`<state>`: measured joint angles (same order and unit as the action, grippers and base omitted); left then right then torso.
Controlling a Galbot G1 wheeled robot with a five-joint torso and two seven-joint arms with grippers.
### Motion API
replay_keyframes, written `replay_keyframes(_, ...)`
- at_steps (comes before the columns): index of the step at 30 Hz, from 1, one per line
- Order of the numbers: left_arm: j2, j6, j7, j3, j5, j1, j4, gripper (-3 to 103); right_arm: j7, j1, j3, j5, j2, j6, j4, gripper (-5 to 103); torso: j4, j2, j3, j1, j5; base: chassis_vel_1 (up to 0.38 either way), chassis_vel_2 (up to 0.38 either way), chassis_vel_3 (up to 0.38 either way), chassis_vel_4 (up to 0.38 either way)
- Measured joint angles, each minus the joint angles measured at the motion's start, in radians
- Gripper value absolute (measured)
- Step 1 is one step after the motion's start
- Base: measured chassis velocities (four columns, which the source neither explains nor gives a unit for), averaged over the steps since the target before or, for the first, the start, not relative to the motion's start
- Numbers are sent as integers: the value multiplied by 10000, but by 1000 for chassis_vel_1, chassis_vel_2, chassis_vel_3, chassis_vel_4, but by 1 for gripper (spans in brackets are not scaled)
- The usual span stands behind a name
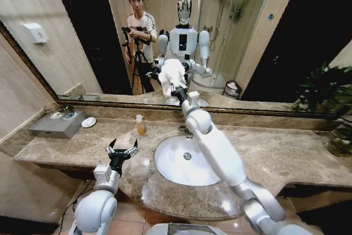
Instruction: Pick up the towel from the sink counter and wipe the mirror surface.
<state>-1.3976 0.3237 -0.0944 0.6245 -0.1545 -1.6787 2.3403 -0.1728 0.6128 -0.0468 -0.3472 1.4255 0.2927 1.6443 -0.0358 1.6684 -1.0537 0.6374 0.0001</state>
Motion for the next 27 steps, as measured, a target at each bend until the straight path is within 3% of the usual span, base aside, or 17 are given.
replay_keyframes(7,0,0,0,0,0,0,0,100,176,516,9,219,-99,-107,30,10,1,0,0,-1,-1,0,0,0,0)
replay_keyframes(18,0,0,-1,0,0,0,0,100,-331,-1313,239,-711,-302,324,538,10,-1,0,1,1,-2,0,0,0,0)
replay_keyframes(27,0,0,0,0,0,0,0,100,-103,-175,-35,-377,-326,99,170,10,-2,0,1,0,-2,0,0,0,0)
